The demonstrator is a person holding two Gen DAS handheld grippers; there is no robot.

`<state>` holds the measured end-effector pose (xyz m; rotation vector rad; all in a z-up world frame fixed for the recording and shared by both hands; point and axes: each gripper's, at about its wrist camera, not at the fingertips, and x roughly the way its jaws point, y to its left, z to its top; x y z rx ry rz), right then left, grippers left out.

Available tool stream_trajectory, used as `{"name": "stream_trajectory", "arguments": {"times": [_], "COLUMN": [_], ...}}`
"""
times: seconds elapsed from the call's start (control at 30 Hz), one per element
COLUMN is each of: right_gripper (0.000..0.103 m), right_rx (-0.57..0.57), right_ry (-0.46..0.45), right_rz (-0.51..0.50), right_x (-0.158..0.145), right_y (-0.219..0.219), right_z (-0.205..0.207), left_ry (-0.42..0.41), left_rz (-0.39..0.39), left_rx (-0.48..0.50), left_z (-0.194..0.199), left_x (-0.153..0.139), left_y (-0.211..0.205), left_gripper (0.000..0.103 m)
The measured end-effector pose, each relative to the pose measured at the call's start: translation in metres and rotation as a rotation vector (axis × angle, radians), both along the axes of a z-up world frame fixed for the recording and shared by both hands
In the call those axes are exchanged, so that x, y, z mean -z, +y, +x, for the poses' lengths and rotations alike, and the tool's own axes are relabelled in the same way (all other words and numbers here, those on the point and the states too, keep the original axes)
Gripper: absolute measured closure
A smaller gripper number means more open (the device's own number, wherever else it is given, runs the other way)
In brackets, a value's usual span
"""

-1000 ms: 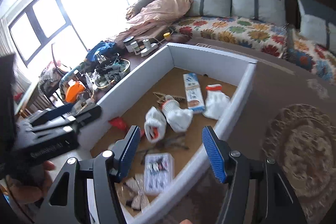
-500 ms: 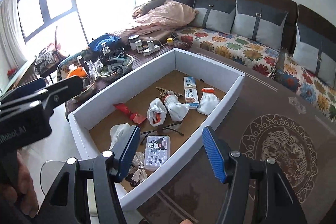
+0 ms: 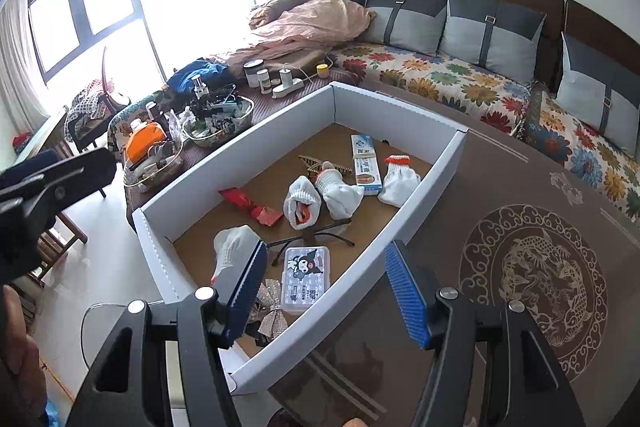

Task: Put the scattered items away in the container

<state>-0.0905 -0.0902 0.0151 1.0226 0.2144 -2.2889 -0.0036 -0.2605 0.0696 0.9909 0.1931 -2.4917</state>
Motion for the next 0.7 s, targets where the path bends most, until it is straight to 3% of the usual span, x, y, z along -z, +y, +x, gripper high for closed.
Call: {"name": "stream_trajectory", "arguments": {"times": [0.3,0.7], "right_gripper": [0.04,0.04], "right_rx": [-0.011,-0.033], "right_ry": [0.008,-0.003], "right_rz": [0.038,0.068], "right_x": [-0.006,-0.003], "right_y": [-0.009,-0.021], "right_z": [-0.003,-0.007], "left_ry": [-0.016,-0.033], "left_rz": [0.074,0.06], "left_rx": [-0.029,-0.053], "left_z": [-0.004,-0.009], "left_x": [0.016,0.017], "left_y": [-0.015,-0.013], "left_gripper": [0.0,0.0]}}
